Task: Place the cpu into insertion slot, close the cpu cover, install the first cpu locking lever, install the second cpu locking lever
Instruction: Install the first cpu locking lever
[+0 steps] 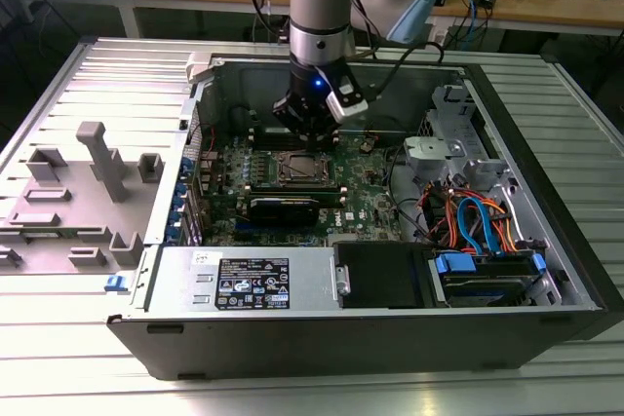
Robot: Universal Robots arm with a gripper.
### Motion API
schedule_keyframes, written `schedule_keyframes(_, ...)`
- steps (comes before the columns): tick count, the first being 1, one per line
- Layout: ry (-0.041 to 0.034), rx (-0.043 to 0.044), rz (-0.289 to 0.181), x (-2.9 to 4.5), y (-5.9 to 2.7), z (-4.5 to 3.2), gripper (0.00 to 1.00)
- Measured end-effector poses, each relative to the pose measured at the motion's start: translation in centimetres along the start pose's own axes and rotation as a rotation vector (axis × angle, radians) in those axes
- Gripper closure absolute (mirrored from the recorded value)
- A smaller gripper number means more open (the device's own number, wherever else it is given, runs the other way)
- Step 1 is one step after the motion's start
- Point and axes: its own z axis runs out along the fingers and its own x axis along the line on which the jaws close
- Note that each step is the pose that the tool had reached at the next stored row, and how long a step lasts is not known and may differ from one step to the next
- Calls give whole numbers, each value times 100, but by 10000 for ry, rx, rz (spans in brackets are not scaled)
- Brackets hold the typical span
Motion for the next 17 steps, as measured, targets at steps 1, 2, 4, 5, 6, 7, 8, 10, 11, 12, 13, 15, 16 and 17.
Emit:
schedule_keyframes(1,0,0,0,-7,0,6,89)
schedule_keyframes(2,1,0,0,-8,0,8,89)
schedule_keyframes(4,1,1,1,-8,0,11,89)
schedule_keyframes(5,1,0,0,-8,1,13,89)
schedule_keyframes(6,0,-1,0,-9,1,16,89)
schedule_keyframes(7,-1,-2,-1,-9,2,20,89)
schedule_keyframes(8,0,-1,-1,-9,2,22,89)
schedule_keyframes(10,0,-1,0,-8,2,28,89)
schedule_keyframes(11,0,-2,0,-8,2,31,89)
schedule_keyframes(12,1,-2,0,-8,2,32,89)
schedule_keyframes(13,2,-2,0,-8,2,32,89)
schedule_keyframes(15,0,-5,1,-8,2,32,89)
schedule_keyframes(16,0,-7,1,-8,3,31,89)
schedule_keyframes(17,-1,-7,1,-8,3,25,89)
